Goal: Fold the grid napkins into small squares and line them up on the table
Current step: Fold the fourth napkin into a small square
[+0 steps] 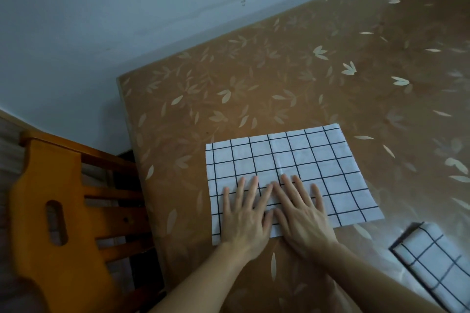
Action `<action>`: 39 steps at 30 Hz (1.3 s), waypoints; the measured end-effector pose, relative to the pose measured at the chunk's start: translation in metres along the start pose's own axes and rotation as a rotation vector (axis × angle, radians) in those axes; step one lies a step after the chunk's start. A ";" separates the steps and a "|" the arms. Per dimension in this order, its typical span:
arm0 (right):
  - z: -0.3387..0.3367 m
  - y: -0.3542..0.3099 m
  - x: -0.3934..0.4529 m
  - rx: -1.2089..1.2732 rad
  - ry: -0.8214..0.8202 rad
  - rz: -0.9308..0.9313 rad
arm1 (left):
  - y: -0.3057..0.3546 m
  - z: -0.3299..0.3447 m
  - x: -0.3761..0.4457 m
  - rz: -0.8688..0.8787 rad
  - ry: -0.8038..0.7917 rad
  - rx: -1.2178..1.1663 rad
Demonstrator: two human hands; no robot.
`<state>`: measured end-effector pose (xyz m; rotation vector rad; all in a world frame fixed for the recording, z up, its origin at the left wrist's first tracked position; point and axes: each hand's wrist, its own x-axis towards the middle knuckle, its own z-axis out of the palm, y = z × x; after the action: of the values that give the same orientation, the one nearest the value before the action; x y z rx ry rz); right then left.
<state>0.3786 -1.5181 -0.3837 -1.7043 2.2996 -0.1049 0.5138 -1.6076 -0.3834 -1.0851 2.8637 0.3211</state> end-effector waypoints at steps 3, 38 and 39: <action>-0.001 0.006 0.001 0.025 0.001 0.009 | -0.003 0.005 0.001 -0.026 -0.030 0.019; -0.044 0.096 -0.029 -0.185 -0.007 0.059 | -0.045 -0.012 -0.001 -0.030 0.006 0.076; -0.050 0.101 -0.036 -0.233 0.007 -0.022 | -0.046 -0.012 0.000 -0.017 -0.003 0.094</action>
<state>0.2817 -1.4584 -0.3517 -1.8395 2.3769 0.1597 0.5447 -1.6439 -0.3796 -1.0911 2.8332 0.1847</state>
